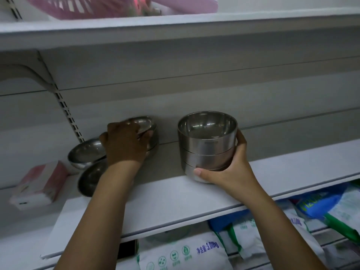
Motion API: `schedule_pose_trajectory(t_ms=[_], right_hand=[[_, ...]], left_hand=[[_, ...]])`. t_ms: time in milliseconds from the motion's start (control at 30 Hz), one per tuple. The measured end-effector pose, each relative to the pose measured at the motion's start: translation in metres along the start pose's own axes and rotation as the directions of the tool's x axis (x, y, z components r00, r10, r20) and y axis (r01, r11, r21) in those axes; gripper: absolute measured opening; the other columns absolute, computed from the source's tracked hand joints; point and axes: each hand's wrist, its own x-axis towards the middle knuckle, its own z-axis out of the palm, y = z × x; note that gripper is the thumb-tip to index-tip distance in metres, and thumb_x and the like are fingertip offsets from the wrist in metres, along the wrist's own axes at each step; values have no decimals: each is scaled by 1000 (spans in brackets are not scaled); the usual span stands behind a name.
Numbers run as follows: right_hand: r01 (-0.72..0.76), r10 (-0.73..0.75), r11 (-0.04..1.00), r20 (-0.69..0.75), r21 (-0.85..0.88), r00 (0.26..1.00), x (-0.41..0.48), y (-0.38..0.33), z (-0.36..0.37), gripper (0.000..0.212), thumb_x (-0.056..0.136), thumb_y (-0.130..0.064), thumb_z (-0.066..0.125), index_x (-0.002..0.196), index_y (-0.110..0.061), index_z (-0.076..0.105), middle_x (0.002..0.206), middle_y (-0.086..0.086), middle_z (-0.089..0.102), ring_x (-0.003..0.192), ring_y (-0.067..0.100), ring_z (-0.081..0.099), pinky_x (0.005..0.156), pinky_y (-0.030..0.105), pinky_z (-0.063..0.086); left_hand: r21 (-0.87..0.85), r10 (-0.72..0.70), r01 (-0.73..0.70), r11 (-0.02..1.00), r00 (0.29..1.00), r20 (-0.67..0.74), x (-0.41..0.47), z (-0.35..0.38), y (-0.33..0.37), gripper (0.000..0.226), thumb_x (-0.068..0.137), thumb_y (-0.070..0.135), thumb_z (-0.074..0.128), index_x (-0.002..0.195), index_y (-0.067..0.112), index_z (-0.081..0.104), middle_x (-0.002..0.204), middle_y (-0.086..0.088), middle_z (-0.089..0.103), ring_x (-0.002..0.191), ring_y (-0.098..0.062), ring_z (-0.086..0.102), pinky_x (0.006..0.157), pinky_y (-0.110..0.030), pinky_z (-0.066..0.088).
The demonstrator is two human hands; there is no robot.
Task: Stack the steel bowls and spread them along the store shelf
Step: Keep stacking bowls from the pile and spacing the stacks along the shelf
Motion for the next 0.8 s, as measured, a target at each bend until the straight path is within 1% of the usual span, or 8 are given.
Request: schedule_pose_trajectory(t_ms=[67,167,267,400,500,567,667,800], right_hand=[[4,-4,1000,-4,6,1000,-1,-1,1,134,53,-34,101,151,-50,9,146,-16,39,128,10,48,89,14,46],[-7,8,1000,-35,21,999,-2,-2,1,128,55,-32,100,147,-52,14,141,-19,42,124,6,49,76,4,46],[-18,20,999,-55,50,998,-4,-3,0,126,56,-30,99,148,-50,15,137,-21,45,121,3,51,80,7,44],[-22,25,999,-66,49,998,-6,-2,-1,123,56,-29,100,147,-48,19,132,-25,46,117,-3,51,81,10,45],[-26,29,999,-95,27,995,-6,-3,-3,118,57,-30,99,145,-47,22,129,-25,49,113,-6,52,76,9,45],[-28,28,1000,-105,2,994,-7,-3,-7,117,57,-30,99,143,-48,22,128,-26,48,112,-3,53,76,9,43],[-28,26,999,-126,-18,992,-7,-1,-17,119,57,-31,99,146,-46,21,134,-19,47,116,6,53,77,10,44],[-30,29,1000,-166,-1,986,-8,5,-30,118,58,-28,98,146,-46,22,136,-16,48,117,8,55,77,11,45]], left_hand=[[-77,8,-6,997,1000,17,2,0,-3,33,100,44,55,112,20,75,123,-15,66,126,-36,48,109,-45,31],[-152,13,-14,988,1000,-5,2,4,-4,27,99,38,59,111,22,77,120,-13,69,124,-36,54,112,-47,30],[-253,-8,-2,968,999,-38,5,10,-5,23,98,34,59,101,23,79,106,-10,75,116,-35,60,109,-48,33],[-265,-32,-2,964,992,-122,6,15,-6,30,95,37,52,76,25,72,83,-6,71,103,-34,64,101,-47,36],[-331,-56,-14,944,978,-201,4,17,-3,20,97,27,62,83,26,76,91,-3,74,109,-30,63,112,-49,27],[-360,-49,-36,932,973,-225,4,16,-3,16,97,25,63,89,25,77,94,0,72,116,-29,60,117,-49,20],[-387,-2,-90,918,973,-231,7,12,-3,14,96,25,64,90,27,77,102,-3,74,120,-32,58,117,-56,21],[-422,80,-197,885,957,-281,-4,5,6,14,93,30,61,82,32,69,98,-2,75,112,-33,61,115,-60,24]])
